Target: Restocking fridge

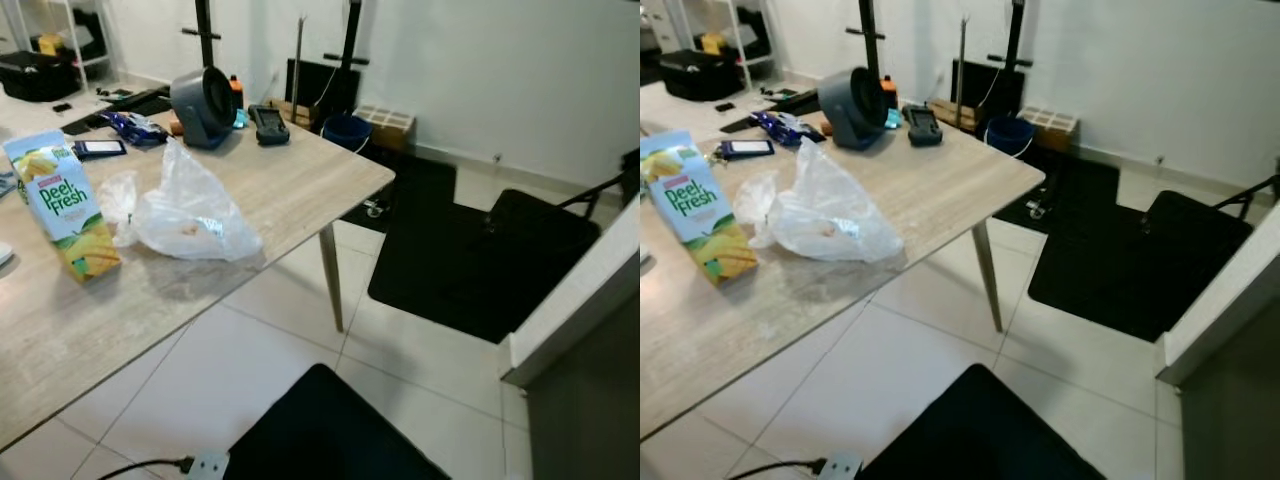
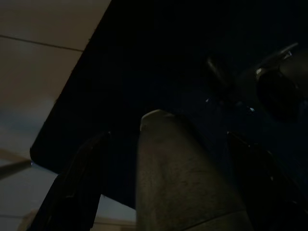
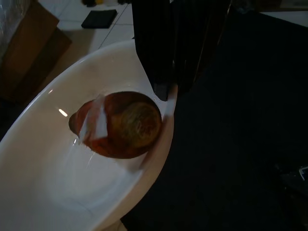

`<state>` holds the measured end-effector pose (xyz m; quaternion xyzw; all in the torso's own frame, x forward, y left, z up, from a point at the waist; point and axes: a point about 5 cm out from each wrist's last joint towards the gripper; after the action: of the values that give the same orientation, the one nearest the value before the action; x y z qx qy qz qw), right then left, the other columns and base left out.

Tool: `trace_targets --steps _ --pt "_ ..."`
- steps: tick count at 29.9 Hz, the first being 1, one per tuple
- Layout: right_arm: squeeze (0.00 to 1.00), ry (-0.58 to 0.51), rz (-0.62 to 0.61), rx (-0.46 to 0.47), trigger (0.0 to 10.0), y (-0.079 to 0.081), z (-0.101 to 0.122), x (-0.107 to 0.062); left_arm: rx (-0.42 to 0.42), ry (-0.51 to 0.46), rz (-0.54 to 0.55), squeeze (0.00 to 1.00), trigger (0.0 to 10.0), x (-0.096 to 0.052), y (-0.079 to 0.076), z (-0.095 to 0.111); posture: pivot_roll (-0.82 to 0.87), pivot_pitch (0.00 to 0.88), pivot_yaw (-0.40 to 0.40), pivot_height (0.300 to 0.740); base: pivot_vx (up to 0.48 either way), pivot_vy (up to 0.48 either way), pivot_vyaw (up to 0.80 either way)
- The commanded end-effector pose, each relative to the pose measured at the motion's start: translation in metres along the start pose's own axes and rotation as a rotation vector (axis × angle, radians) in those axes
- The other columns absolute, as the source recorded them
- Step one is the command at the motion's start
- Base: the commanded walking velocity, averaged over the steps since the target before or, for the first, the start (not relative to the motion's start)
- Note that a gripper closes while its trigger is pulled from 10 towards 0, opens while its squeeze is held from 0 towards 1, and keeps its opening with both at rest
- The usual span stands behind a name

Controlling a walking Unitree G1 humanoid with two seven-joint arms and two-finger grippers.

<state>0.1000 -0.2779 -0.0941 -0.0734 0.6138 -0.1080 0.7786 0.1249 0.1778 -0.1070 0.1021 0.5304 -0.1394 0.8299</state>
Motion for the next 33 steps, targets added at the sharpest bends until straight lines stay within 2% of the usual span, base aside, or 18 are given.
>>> trace_targets --steps 1,7,17,33 --pt "0.0 0.003 -0.014 -0.005 10.0 -0.0036 -0.0006 -0.0003 0.002 0.033 -0.019 0.0 10.0 -0.0005 -0.0032 -0.0071 0.03 0.0 -0.054 0.74 0.0 -0.469 -0.78" --pt "0.0 0.0 -0.011 -0.012 10.0 -0.0026 0.0009 -0.0002 -0.011 0.03 0.0 0.0 10.0 -0.0005 0.0001 -0.0051 0.04 0.0 -0.056 0.74 0.0 0.0 -0.78" --pt "0.0 0.001 -0.006 -0.028 10.0 -0.001 0.0009 -0.0001 0.004 0.044 -0.001 0.0 10.0 -0.001 -0.0019 -0.0094 0.04 0.0 -0.055 0.74 0.0 0.0 -0.78" --pt "0.0 0.001 -0.002 -0.032 10.0 0.0001 0.0014 0.0 0.007 0.03 -0.005 0.0 10.0 0.0002 -0.0038 -0.0046 0.04 0.0 -0.053 0.74 0.0 0.0 -0.78"
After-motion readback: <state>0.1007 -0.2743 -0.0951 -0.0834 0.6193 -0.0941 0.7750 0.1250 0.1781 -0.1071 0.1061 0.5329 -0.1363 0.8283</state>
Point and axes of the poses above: a point about 5 cm out from each wrist's last joint towards the gripper, its own x axis pointing out of the wrist towards the gripper, its own z axis along the axis of the wrist's last joint, y = z × x, and after that the axes turned 9 degrees about x, right-handed
